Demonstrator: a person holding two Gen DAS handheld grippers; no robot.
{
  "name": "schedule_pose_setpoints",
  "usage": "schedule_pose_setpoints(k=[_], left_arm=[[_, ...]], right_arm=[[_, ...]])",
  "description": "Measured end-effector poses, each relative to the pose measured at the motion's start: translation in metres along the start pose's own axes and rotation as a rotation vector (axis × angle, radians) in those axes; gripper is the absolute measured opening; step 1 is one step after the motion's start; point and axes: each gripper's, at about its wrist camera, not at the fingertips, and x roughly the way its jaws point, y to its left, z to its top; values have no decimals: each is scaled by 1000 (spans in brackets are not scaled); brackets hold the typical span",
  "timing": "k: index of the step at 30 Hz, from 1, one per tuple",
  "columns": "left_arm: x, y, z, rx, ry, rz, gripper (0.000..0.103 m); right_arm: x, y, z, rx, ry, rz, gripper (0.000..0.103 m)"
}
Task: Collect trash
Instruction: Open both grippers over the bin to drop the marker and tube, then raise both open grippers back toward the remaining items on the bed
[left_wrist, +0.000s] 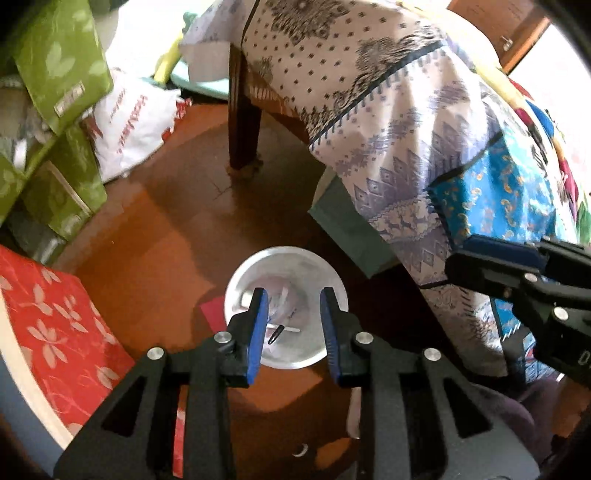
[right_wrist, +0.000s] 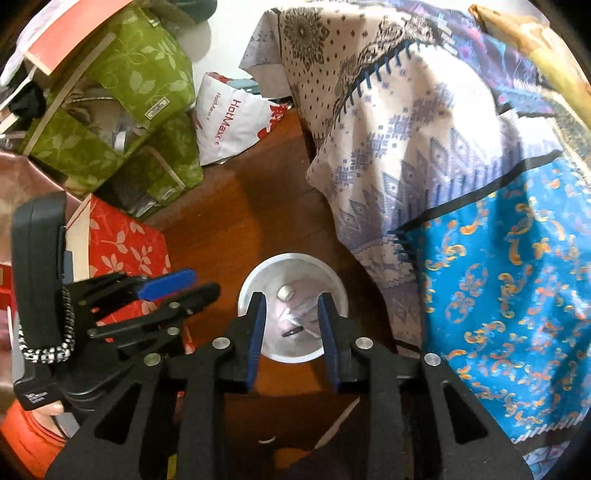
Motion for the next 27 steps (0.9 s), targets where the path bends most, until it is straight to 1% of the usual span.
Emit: schedule_pose_setpoints(k=[7, 11, 16, 20, 27], left_arm=[[-46, -19, -4, 53, -73, 19, 27], [-73, -29, -3, 62, -123, 11, 27], [-109, -51, -2, 84, -203, -4, 27], [-130, -76, 2, 122, -249, -12, 27], [-152, -141, 7, 214, -304, -38, 28]], right_arm=[[-34, 4, -11, -33, -60, -31, 26], [-63, -1, -17, -14, -118, -43, 26], [-102, -15, -27, 30, -198, -56, 26], [-131, -29, -40, 60, -261, -82, 26], [-177, -67, -69, 150, -356, -114, 26]])
